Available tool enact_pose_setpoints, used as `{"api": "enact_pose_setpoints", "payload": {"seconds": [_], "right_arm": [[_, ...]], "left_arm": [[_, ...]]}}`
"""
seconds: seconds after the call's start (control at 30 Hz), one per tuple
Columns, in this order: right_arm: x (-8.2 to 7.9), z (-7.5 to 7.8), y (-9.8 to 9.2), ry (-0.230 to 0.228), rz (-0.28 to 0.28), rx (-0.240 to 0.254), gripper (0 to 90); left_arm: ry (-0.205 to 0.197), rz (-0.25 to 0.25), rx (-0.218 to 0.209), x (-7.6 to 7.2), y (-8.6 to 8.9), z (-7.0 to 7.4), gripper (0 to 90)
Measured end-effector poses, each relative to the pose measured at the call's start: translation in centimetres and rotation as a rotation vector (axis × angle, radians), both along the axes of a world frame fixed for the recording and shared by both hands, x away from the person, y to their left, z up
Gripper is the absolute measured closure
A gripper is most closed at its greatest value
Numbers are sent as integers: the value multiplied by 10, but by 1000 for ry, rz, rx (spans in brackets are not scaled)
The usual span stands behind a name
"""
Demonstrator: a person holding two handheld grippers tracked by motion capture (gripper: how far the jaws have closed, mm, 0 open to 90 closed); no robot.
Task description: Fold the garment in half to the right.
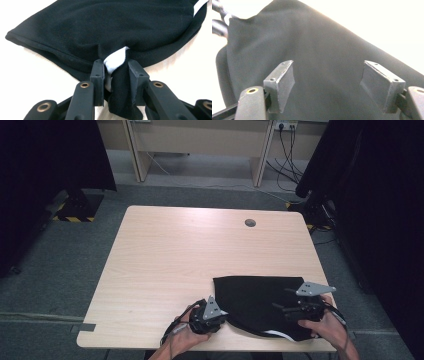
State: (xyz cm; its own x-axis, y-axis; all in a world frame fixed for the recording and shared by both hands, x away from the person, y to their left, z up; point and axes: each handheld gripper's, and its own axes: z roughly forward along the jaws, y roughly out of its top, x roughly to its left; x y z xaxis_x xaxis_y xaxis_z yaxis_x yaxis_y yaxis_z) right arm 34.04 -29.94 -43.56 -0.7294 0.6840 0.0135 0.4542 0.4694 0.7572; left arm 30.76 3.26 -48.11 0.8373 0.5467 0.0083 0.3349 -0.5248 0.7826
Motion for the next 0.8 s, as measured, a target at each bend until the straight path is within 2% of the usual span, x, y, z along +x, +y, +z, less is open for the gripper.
{"api": "enact_pose_setpoints", "payload": {"seconds": [0.37, 0.53, 0.8], "right_arm": [[32, 8, 44, 0, 47, 32, 272], [44, 10, 60, -4, 71, 35, 272], [62, 12, 89, -4, 108, 36, 276]], "left_arm": [[0, 0, 0, 0, 0, 0, 690], [11, -2, -6, 1, 1, 0, 684], [2, 3, 0, -1, 0, 0, 683]]}}
